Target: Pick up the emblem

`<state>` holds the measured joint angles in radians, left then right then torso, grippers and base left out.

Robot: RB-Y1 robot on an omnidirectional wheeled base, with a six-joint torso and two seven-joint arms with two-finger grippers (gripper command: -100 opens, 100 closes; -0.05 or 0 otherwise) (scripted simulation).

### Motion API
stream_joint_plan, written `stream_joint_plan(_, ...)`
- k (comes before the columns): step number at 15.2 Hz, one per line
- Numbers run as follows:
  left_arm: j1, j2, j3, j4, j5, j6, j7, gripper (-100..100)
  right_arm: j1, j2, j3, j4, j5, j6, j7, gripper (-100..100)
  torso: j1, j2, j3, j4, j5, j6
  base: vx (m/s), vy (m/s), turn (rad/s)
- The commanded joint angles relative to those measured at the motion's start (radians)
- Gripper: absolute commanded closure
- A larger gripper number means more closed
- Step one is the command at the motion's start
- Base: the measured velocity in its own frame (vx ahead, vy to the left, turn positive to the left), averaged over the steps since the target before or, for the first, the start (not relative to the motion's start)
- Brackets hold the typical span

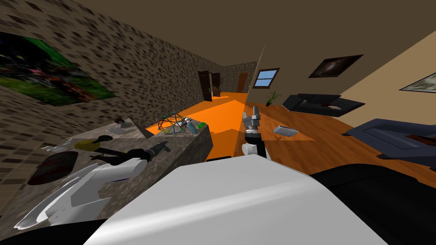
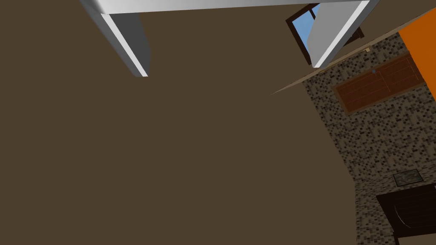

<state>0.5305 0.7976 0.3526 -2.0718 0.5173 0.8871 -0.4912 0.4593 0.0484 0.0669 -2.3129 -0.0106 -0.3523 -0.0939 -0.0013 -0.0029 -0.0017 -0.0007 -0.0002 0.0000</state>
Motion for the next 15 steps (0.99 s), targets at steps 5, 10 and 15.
stream_joint_plan(5,-0.001,0.035,0.022,0.019,0.035,0.115,-0.027,-100,0.000,0.000,0.000,0.000,0.000,0.000,0.000,0,0.000,0.000,0.000,0.000,0.000,0.000,0.040,-0.019,-0.026)
stream_joint_plan(10,-0.002,0.062,0.040,0.033,0.064,0.206,-0.048,-100,0.000,0.000,0.000,0.000,0.000,0.000,0.000,0,0.000,0.000,0.000,0.000,0.000,0.000,0.042,-0.019,-0.024)
stream_joint_plan(15,-0.002,0.094,0.062,0.052,0.101,0.317,-0.075,-100,0.000,0.000,0.000,0.000,0.000,0.000,0.000,0,0.000,-0.001,0.000,0.000,0.000,0.000,0.048,-0.022,-0.029)
